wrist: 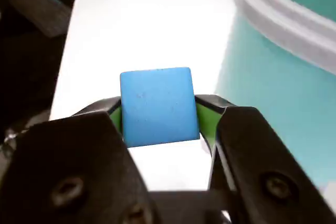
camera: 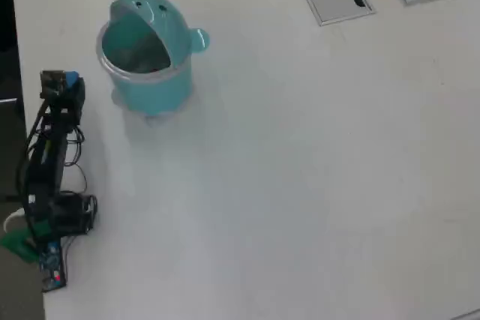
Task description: Grasp RGB lego blocks and put them in the bin one by one.
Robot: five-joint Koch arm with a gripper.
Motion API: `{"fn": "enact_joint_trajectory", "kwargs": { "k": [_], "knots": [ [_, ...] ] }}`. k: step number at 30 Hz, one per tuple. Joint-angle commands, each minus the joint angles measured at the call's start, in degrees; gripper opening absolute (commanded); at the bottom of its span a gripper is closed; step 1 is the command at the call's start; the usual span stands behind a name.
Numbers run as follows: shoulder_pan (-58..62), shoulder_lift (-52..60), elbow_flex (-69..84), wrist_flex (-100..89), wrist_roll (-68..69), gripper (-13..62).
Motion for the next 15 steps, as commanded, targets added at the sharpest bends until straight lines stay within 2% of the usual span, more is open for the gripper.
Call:
{"fn": "enact_joint_trajectory", "kwargs": {
  "k": [1,15],
  "knots": [
    [2.55,5.36,-2.29,-0.7,0.0,2.3],
    [14.41,16.0,-0.88,-2.11,1.41,2.3]
  ]
}}
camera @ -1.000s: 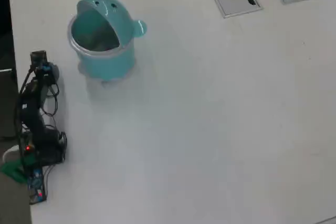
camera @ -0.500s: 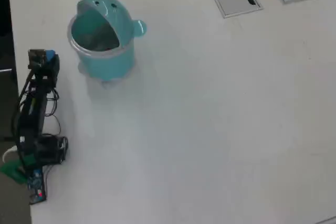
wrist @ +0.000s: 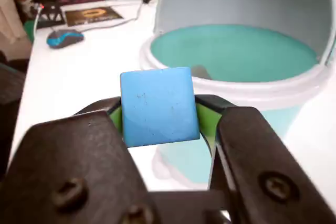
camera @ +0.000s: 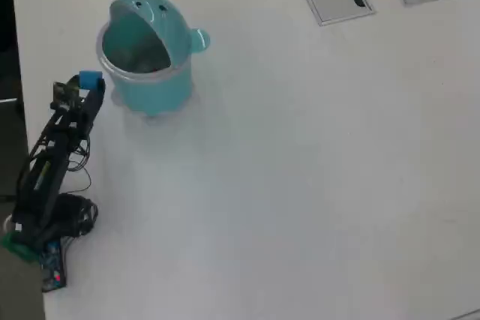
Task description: Grasp RGB lego blocks and put them in the bin one by one.
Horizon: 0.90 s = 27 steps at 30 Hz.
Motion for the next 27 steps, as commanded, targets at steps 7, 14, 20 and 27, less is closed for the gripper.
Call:
{"fn": "enact_joint_trajectory", "kwargs": {
  "k": [7,14,20,27],
  "knots": [
    [6.59,2.29,-6.77,-2.11,0.7,2.3],
    [7.38,-11.16,-25.49,-1.32,1.85,2.3],
    [7.65,-23.47,-33.13,-2.64,1.85,2.4],
    [8.53,-27.42,-33.49,-3.69,1.85,2.5]
  ]
}}
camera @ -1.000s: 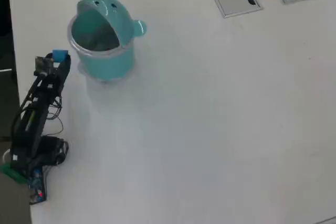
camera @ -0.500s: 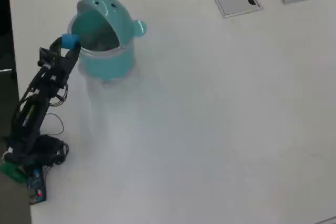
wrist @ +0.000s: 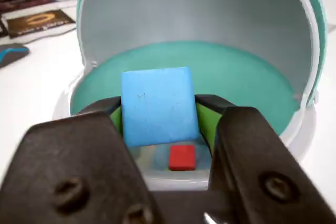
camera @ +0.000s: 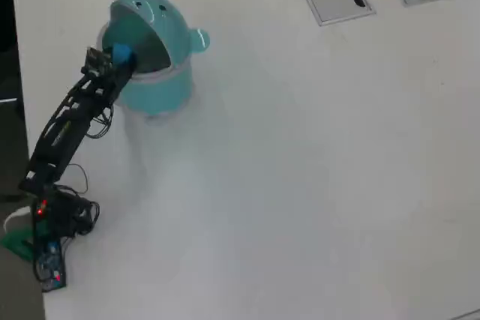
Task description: Grasp RGB lego blocks and put them in the bin one by one.
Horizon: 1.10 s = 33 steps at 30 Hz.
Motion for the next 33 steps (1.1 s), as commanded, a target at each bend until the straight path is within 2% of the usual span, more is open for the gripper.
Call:
{"fn": "enact_joint_trajectory", "kwargs": {
  "k": [1,2,5,9,10,14,18,22,33],
  "knots": [
    [0.35,-1.05,-8.44,-5.19,0.26,3.5],
    [0.88,-2.29,-10.11,-5.19,-0.53,8.6],
    [0.88,-2.9,-10.46,-4.39,-4.75,16.9],
    [0.88,-2.72,-10.11,-4.39,-5.1,19.7],
    [0.97,-2.72,-10.28,-4.39,-5.1,23.3],
    [2.11,-1.49,-10.2,-4.39,-4.39,29.4],
    [2.72,1.05,-9.05,-4.39,-3.08,30.2],
    [2.81,6.33,-6.06,-4.66,5.36,30.2],
    [5.27,17.23,1.23,-5.19,16.08,30.2]
  ]
}}
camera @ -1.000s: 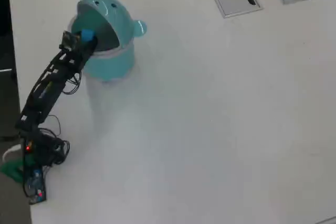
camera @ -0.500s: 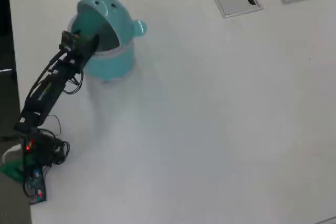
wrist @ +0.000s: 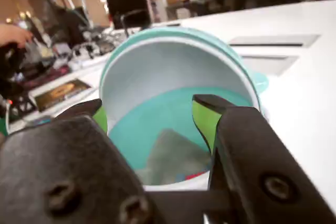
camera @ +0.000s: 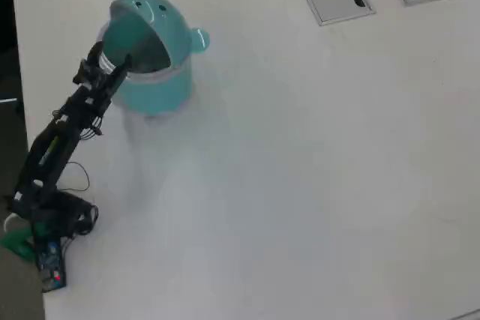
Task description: Grasp RGB lego blocks and put them in the bin one by one.
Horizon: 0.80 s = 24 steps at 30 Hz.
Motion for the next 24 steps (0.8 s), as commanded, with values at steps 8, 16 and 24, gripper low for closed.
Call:
{"fn": "enact_joint_trajectory", "kwargs": {
  "k": [8,16,24],
  "knots": [
    [4.13,7.21,-1.67,-5.01,14.5,30.1],
    [8.0,11.69,1.05,-7.29,27.07,30.1],
    [15.47,15.12,3.52,-9.93,44.21,30.1]
  ]
}}
